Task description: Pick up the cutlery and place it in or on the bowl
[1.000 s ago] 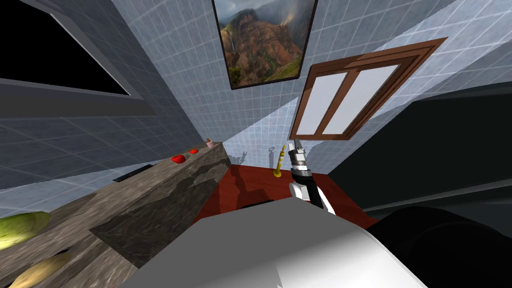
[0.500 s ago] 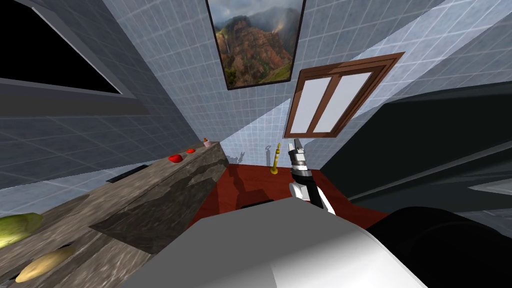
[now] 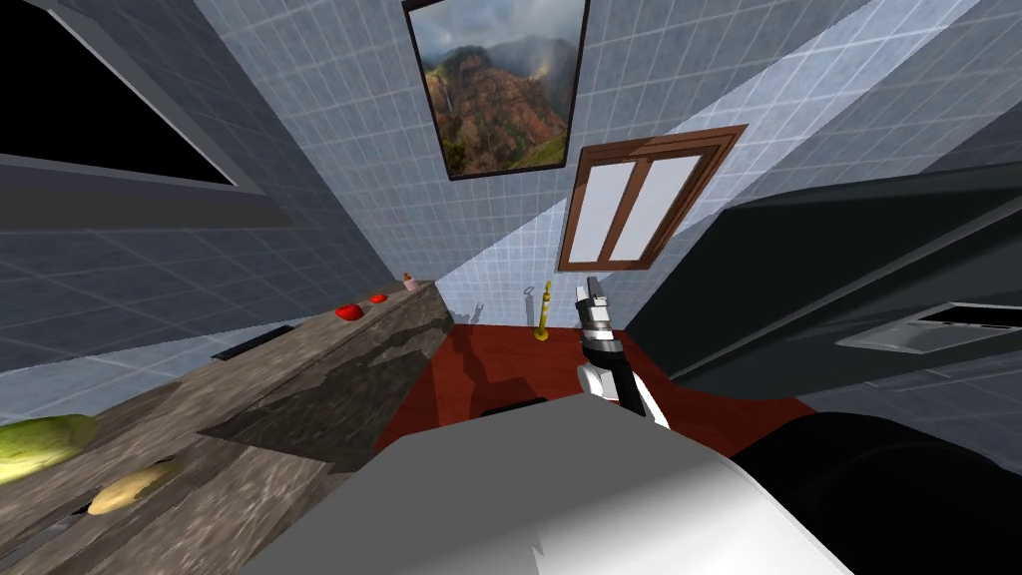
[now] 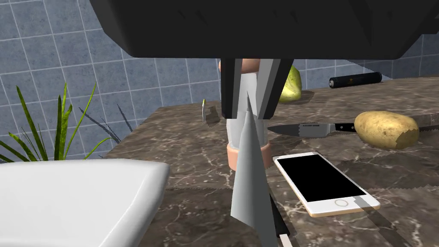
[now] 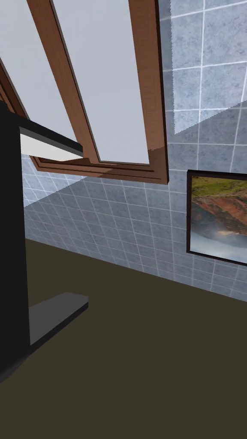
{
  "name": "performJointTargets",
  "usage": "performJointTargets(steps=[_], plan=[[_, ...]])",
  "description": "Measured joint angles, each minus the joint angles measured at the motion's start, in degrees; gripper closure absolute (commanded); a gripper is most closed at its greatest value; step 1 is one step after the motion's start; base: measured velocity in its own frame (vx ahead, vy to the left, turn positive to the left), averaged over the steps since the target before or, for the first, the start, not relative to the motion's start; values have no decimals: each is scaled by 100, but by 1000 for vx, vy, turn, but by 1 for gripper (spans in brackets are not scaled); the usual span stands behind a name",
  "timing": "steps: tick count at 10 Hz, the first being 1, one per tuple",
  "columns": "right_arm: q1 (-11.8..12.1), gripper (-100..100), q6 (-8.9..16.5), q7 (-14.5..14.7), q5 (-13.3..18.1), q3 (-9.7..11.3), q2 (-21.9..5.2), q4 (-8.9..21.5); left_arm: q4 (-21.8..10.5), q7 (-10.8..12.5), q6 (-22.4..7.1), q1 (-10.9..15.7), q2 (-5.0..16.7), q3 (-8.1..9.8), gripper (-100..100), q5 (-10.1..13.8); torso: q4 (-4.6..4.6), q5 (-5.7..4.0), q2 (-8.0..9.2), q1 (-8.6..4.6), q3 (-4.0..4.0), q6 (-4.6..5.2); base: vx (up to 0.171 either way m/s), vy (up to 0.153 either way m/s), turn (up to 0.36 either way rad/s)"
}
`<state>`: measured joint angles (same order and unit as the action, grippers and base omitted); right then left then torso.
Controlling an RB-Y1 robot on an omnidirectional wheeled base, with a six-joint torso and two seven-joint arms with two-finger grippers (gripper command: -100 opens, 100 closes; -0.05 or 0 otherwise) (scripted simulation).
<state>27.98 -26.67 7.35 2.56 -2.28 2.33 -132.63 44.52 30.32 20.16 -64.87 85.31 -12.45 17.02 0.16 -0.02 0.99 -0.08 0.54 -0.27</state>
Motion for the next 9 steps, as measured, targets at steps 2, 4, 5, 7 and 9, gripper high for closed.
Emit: performJointTargets(steps=[2, 4, 5, 7, 9], plan=[[1, 0, 0, 0, 0, 0, 0, 0, -217, 115, 164, 54, 14, -136, 100, 75, -3, 0, -18, 2, -9, -1, -123, -20, -4], [0, 0, 0, 0, 0, 0, 0, 0, -580, 286, 412, 233, 2, -383, 100, 137, -4, -2, -16, -10, -10, 2, -217, -63, -35], [0, 0, 0, 0, 0, 0, 0, 0, -715, 361, 528, 296, -3, -471, 100, 195, 1, -4, 8, -12, 4, -5, -237, -7, -2], [0, 0, 0, 0, 0, -1, 0, 0, -969, 476, 723, 421, -39, -633, 100, 286, 3, 1, 10, 16, 7, -9, -214, 14, 5], [2, 0, 0, 0, 0, -1, -1, 0, -1112, 548, 834, 502, -63, -727, -100, 339, -3, 5, -27, 16, -12, -4, -58, 1, 6]])
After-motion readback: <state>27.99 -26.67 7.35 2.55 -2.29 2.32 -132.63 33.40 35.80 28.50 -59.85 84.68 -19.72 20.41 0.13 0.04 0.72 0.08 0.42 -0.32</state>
